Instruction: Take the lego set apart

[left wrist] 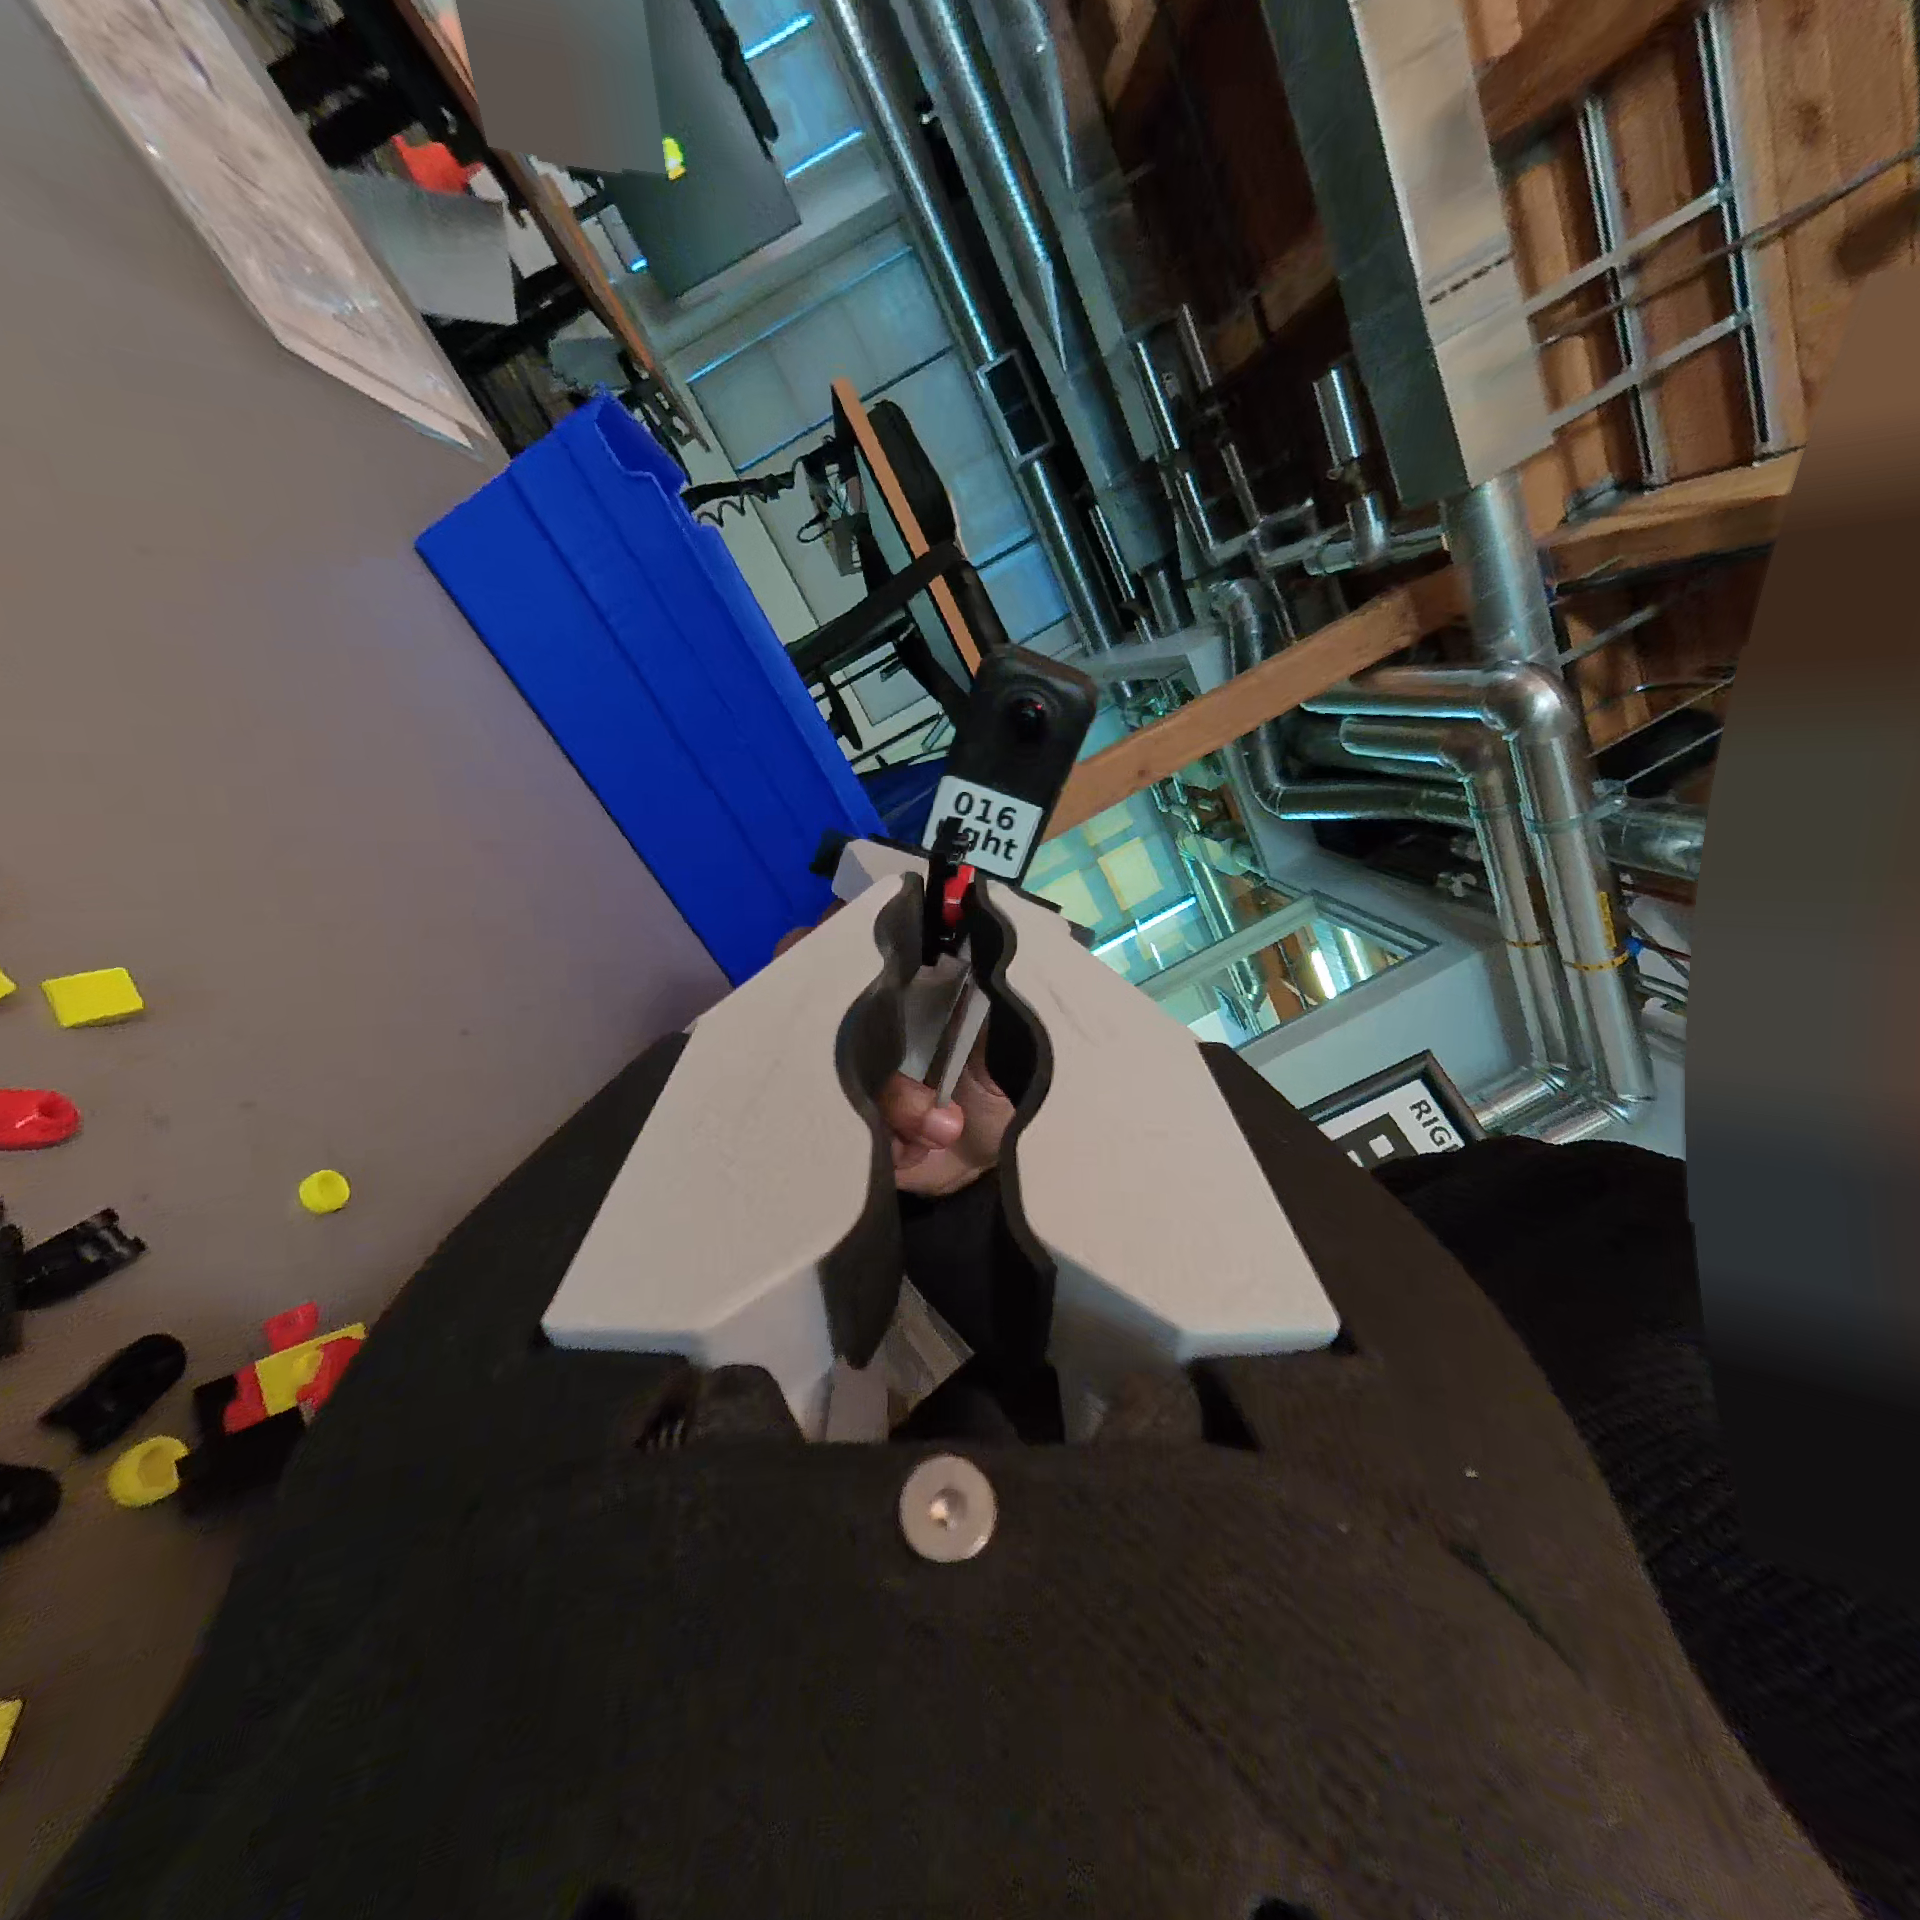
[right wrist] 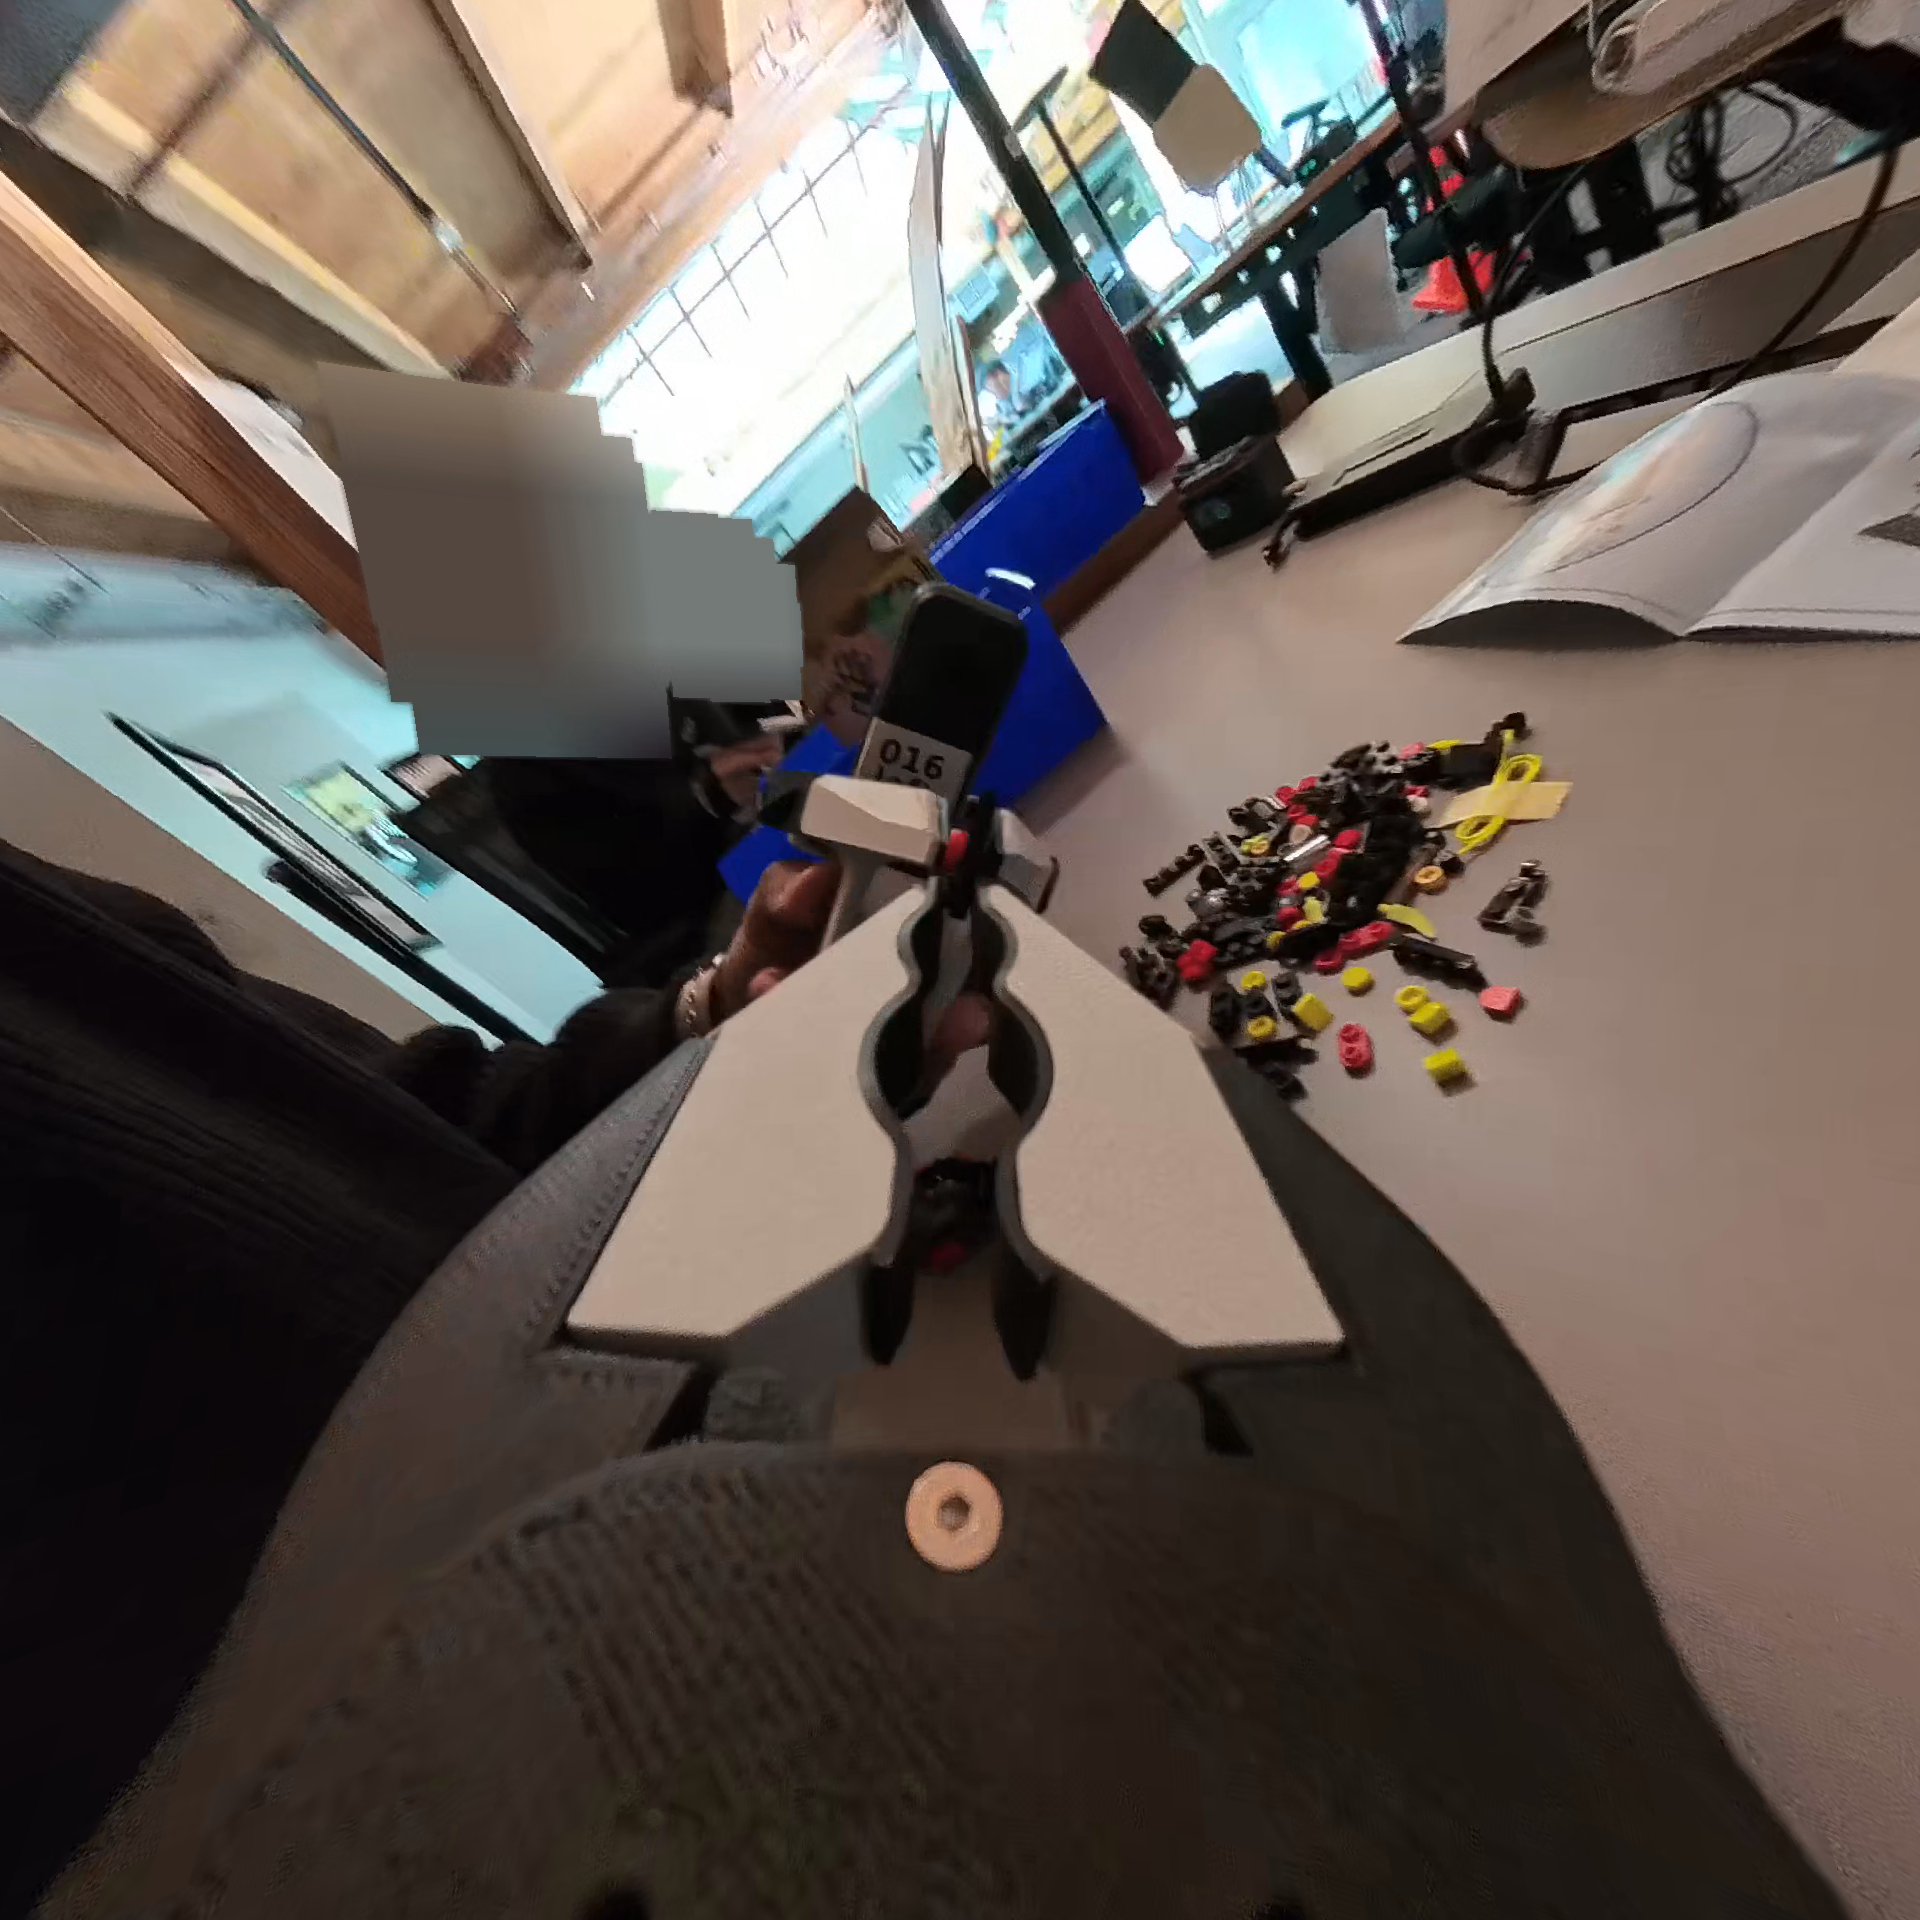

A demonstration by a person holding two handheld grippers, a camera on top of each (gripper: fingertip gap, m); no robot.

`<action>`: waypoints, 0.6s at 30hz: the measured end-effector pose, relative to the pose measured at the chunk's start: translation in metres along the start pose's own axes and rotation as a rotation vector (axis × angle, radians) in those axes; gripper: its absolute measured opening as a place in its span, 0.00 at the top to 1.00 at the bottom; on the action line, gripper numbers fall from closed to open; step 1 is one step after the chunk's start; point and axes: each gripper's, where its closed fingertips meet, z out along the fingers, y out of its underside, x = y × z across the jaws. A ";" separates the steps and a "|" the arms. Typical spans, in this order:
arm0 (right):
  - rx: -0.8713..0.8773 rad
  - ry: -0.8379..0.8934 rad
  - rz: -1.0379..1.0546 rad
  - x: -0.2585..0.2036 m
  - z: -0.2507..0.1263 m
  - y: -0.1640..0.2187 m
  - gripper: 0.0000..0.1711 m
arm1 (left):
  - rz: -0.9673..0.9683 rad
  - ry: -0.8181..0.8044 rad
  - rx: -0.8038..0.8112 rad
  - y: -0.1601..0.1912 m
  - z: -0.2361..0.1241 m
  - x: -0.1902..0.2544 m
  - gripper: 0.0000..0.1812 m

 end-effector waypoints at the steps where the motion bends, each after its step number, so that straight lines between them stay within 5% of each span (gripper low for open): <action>1: 0.018 -0.013 0.025 0.000 -0.001 -0.002 0.98 | 0.001 -0.001 0.012 -0.002 -0.001 0.000 0.96; 8: 0.045 -0.041 0.080 -0.001 -0.004 -0.007 0.99 | -0.031 0.015 0.132 -0.023 -0.014 0.000 0.93; 13: -0.139 -0.012 0.016 0.002 -0.001 0.016 0.98 | 0.007 -0.025 0.022 -0.008 -0.007 -0.003 0.90; 18: -0.193 -0.009 -0.020 0.003 -0.005 0.021 0.98 | 0.057 -0.083 -0.059 0.006 -0.002 -0.008 0.97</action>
